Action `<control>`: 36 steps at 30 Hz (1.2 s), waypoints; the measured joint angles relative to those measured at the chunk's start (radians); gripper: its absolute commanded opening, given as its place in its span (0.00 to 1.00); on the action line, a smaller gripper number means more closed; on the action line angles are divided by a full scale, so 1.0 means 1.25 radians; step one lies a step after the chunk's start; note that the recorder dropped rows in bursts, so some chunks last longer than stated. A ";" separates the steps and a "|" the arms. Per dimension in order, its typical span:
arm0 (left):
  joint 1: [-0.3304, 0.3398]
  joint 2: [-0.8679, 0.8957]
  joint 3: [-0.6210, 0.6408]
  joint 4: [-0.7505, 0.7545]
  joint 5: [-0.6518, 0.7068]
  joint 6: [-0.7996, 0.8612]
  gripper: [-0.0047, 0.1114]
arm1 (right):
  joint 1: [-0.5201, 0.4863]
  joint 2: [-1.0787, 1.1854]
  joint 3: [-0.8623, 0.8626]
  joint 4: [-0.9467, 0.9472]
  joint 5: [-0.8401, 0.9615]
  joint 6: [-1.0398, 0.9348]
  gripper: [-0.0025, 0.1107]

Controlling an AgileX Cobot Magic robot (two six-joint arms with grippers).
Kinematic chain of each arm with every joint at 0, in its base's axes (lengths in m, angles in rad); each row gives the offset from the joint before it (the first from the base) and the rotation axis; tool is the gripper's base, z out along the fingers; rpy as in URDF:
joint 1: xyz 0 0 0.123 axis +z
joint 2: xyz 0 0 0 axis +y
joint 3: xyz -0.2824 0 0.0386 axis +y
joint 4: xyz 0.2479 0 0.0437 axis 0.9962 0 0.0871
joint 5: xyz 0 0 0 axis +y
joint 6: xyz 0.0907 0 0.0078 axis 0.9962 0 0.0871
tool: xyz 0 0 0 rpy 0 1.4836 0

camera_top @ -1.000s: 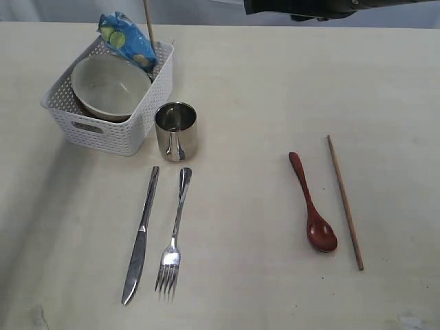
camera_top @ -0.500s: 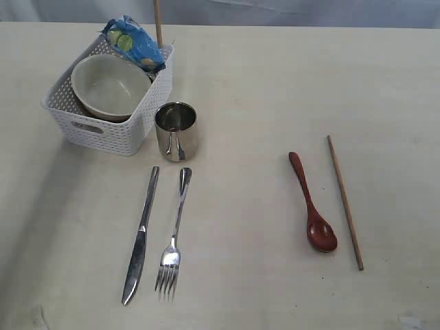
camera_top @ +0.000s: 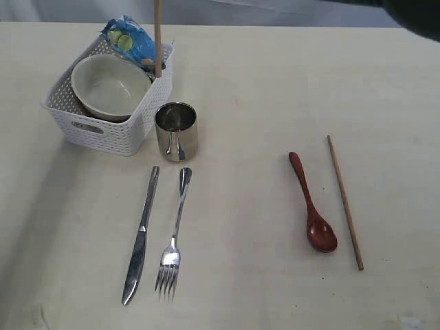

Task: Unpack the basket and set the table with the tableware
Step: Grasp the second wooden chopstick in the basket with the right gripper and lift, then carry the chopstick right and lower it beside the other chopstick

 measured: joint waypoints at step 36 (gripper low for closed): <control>0.000 -0.002 0.000 0.009 0.032 0.000 0.63 | -0.026 0.058 0.000 0.035 0.107 0.057 0.02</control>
